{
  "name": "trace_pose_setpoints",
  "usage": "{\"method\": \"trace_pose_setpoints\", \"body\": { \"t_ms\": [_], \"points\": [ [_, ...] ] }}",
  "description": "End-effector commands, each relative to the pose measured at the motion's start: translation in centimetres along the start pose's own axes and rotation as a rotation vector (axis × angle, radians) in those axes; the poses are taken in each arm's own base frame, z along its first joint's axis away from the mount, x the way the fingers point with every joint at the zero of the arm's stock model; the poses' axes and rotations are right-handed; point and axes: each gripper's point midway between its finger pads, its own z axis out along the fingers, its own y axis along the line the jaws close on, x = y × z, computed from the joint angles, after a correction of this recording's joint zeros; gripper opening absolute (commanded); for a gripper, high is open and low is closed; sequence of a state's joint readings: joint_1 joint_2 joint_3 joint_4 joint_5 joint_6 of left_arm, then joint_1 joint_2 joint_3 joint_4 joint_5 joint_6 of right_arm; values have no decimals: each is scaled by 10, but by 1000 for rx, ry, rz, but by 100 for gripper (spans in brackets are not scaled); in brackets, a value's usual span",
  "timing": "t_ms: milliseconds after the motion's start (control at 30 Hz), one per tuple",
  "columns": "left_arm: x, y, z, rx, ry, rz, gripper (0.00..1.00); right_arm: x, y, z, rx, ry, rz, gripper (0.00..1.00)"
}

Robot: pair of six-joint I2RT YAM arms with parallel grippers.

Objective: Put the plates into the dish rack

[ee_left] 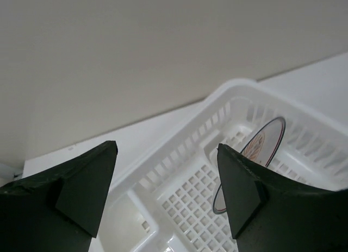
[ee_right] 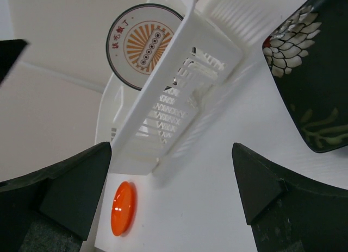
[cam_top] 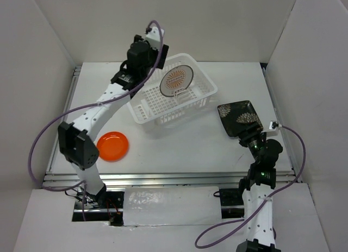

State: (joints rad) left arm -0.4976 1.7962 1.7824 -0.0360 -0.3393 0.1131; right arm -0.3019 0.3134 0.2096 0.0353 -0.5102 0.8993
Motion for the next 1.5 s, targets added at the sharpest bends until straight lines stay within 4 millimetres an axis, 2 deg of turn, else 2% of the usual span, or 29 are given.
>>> {"method": "trace_pose_setpoints", "body": {
  "t_ms": [0,33,100,133,167,200,267,367,433,467,500,533,567,600,633,667,733,767,833,967,1133,1200,1367,1467],
  "points": [
    [-49,10,-34,28,-124,-117,89,-27,17,2,-4,-80,-45,100],
    [-53,10,-37,32,-130,-126,91,-28,16,2,-1,-84,-47,100],
    [-44,5,-41,58,-86,-139,91,-39,12,2,34,-139,-50,100],
    [-40,-6,-47,116,-60,-173,90,-41,4,2,79,-151,-36,100],
    [-37,-13,-51,151,-53,-179,90,-54,4,2,113,-198,-38,100],
    [-19,-23,-52,183,-16,-177,91,-53,-2,5,148,-184,-31,100],
    [-21,-28,-64,199,-46,-196,91,-56,2,9,143,-164,-40,100],
    [13,-39,-72,225,-18,-197,91,-50,-16,23,209,-97,-5,100],
    [17,-43,-80,249,-24,-205,91,-51,-30,26,257,-101,22,100],
    [32,-48,-84,263,1,-204,90,-50,-40,27,289,-96,42,100],
    [36,-51,-87,277,3,-204,90,-51,-46,27,308,-97,60,100],
    [31,-54,-97,297,-16,-210,90,-58,-55,25,334,-118,82,100],
    [40,-59,-101,313,-11,-209,90,-61,-63,28,342,-125,112,100],
    [34,-63,-111,328,-31,-208,90,-65,-76,23,364,-133,150,100],
    [35,-64,-116,331,-33,-212,90,-58,-77,25,354,-100,169,100],
    [42,-66,-120,333,-27,-216,90,-65,-95,22,388,-123,208,100],
    [33,-70,-136,374,-61,-236,90,-60,-111,17,406,-105,267,100],
    [37,-73,-140,393,-61,-243,91,-65,-124,12,430,-128,294,100],
    [29,-75,-153,414,-88,-269,100,-60,-132,10,433,-118,321,100],
    [31,-86,-167,463,-83,-298,99,-57,-141,8,462,-128,348,100],
    [30,-129,-194,738,-90,-257,99,-59,-155,5,546,-147,394,98],
    [28,-136,-203,786,-99,-264,100,-60,-161,3,575,-161,415,97],
    [32,-141,-205,808,-134,-266,100,-53,-182,1,658,-173,455,94],
    [30,-145,-207,829,-131,-302,100,-49,-187,5,691,-149,458,94]
  ]
}}
